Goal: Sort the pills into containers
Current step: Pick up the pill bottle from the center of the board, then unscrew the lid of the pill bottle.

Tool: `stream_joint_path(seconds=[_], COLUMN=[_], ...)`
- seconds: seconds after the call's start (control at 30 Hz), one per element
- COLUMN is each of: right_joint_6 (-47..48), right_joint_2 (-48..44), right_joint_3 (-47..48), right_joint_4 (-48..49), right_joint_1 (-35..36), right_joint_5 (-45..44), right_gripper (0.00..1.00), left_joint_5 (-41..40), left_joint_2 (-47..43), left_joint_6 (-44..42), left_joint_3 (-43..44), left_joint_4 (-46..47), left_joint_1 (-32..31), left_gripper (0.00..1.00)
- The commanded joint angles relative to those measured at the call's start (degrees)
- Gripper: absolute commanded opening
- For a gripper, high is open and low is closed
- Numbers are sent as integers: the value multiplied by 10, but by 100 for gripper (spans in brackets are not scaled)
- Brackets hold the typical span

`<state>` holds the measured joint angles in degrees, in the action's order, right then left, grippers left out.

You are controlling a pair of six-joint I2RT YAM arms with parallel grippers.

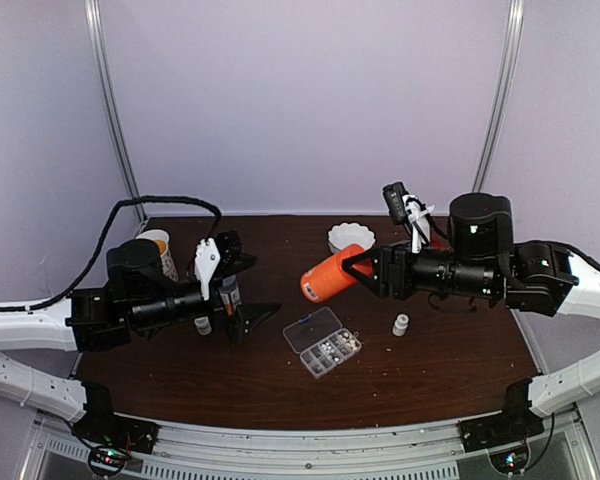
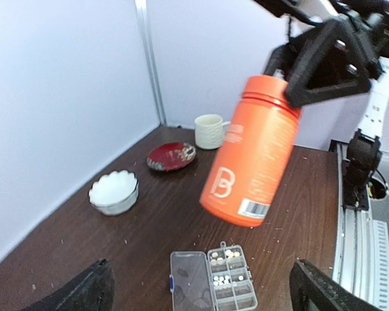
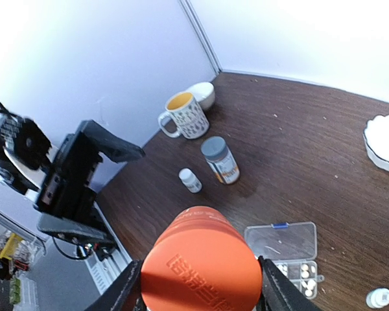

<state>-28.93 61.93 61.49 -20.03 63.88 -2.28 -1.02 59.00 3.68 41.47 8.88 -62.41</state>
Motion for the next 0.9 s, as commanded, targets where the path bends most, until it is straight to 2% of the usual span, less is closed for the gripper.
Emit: stream_joint_path(seconds=[0.0, 0.1, 0.33, 0.5, 0.63, 0.87], right_joint_6=[-15, -24, -28, -43, -50, -58], right_joint_2=[-3, 4, 39, 48, 50, 53], right_joint_3=[11, 14, 34, 27, 22, 12], right_joint_4=[125, 173, 197, 227, 242, 247], right_joint_1=[-1, -1, -1, -1, -1, -1], right_joint_5=[67, 105, 155, 166, 174, 175], right_gripper=[27, 25, 25, 24, 23, 22], left_joint_5=[102, 100, 89, 81, 91, 82], left_joint_2=[-16, -10, 6, 12, 11, 2], left_joint_6=[-187, -215, -239, -256, -263, -254], left_joint_3=[-18, -11, -4, 7, 11, -1], left_joint_4=[132, 132, 158, 152, 145, 162], left_joint_1=[1, 1, 1, 1, 1, 1], left_gripper=[98, 98, 97, 92, 80, 82])
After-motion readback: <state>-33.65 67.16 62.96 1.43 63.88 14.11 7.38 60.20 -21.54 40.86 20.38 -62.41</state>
